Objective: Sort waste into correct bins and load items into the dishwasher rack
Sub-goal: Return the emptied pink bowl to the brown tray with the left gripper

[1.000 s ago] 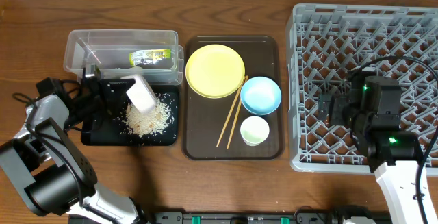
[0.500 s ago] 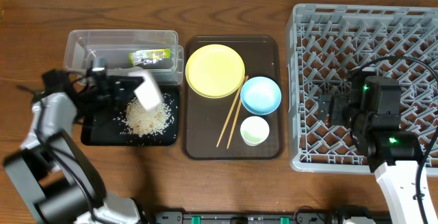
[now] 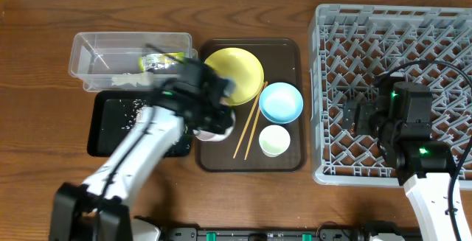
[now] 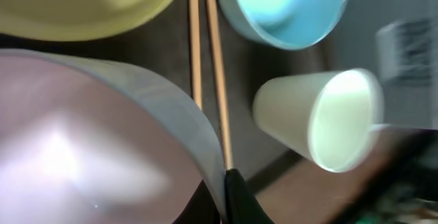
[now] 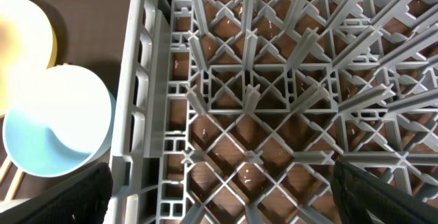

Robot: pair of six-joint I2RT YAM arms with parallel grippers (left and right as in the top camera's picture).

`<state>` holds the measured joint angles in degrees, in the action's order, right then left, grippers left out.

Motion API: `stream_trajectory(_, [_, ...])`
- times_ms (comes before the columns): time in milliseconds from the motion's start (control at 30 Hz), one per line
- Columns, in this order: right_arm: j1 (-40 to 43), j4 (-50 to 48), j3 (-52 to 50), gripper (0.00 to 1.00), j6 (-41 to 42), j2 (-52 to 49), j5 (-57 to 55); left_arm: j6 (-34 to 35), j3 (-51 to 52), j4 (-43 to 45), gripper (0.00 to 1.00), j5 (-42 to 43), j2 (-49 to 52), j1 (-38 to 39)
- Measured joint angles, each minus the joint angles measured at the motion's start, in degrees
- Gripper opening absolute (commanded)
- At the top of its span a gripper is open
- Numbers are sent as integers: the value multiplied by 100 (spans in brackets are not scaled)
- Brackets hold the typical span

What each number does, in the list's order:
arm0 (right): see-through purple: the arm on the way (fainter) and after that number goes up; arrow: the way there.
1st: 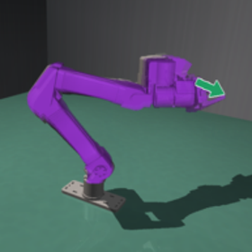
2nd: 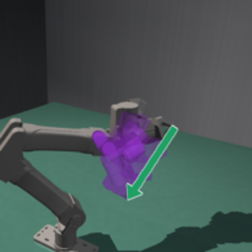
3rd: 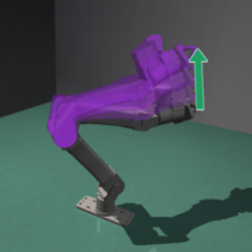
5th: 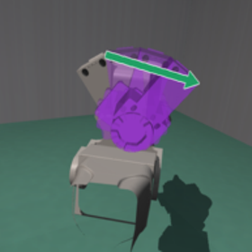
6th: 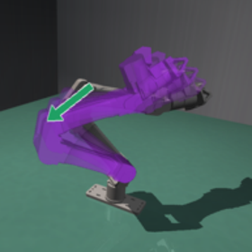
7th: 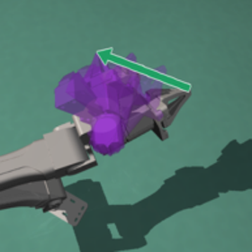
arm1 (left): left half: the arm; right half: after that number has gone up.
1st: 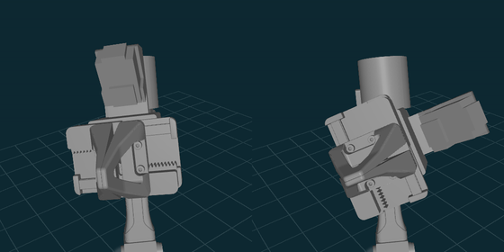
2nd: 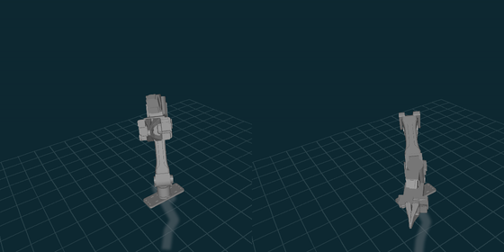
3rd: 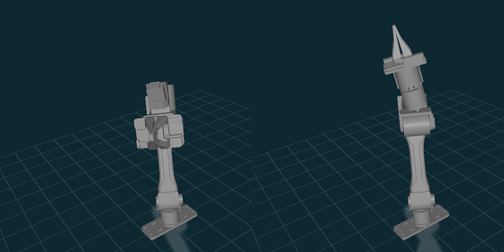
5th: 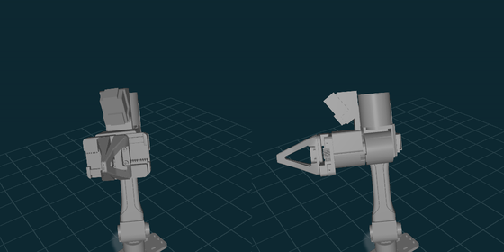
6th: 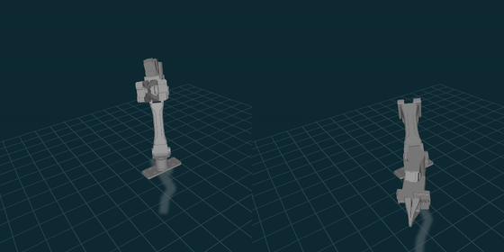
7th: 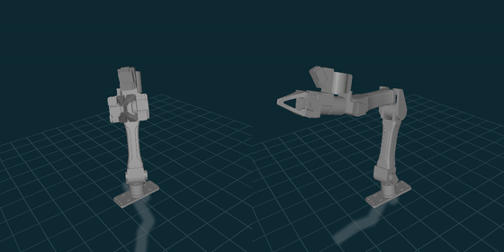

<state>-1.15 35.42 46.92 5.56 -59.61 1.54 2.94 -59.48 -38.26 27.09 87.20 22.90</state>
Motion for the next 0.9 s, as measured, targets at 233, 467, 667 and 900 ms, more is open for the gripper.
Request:
stream_trajectory(233, [0, -2, 0, 99, -2, 0, 0, 96, 0, 579, 11, -1196, 734, 1014])
stream_trajectory(467, [0, -2, 0, 99, -2, 0, 0, 295, -2, 693, 46, -1504, 944, 1095])
stream_trajectory(667, [0, -2, 0, 99, -2, 0, 0, 306, -111, 538, 47, -1534, 713, 1093])
stream_trajectory(900, [0, -2, 0, 99, -2, 0, 0, 308, -363, 651, 47, -1239, 114, 1145])
